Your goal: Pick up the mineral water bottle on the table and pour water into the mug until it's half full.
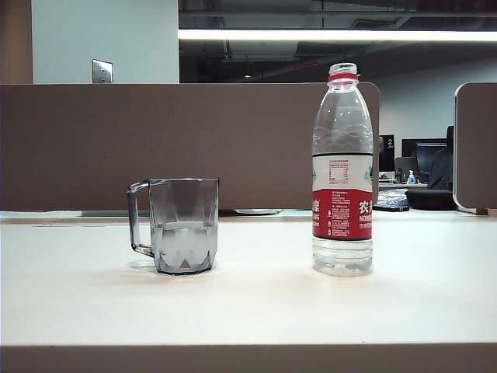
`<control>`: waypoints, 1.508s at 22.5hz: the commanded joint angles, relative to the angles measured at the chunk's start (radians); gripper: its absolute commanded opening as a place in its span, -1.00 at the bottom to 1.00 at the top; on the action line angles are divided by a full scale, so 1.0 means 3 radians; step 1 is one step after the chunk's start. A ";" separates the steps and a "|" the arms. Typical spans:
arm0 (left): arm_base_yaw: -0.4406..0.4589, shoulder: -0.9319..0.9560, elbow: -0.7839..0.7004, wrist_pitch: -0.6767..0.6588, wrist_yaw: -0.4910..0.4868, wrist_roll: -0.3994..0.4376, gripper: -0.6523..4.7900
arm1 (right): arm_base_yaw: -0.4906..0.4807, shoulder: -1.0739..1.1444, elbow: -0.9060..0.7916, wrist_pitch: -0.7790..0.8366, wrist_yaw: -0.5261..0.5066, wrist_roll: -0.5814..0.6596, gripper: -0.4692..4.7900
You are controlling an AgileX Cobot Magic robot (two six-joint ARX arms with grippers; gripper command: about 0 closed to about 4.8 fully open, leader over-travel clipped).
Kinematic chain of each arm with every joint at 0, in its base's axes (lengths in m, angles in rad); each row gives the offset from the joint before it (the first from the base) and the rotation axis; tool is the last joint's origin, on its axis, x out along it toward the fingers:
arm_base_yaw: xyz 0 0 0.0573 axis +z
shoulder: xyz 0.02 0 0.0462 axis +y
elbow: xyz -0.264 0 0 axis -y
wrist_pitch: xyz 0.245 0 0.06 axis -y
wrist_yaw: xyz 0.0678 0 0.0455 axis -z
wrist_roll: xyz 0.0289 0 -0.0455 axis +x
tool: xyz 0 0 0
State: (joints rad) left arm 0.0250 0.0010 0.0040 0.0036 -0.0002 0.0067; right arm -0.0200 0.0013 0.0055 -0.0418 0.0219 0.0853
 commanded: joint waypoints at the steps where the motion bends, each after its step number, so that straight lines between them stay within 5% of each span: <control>1: 0.0003 0.0000 0.0011 0.0039 0.0013 0.0001 -0.78 | -0.0019 -0.0006 -0.0015 0.0080 -0.0009 -0.0001 -0.75; 34: 0.0003 0.0000 0.0011 0.0039 0.0013 0.0001 -0.78 | -0.0009 -0.0006 -0.0015 0.0128 -0.0005 -0.0287 -0.75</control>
State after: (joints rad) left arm 0.0250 0.0010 0.0040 0.0036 -0.0002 0.0067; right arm -0.0223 0.0013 0.0055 -0.0204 0.0216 0.0025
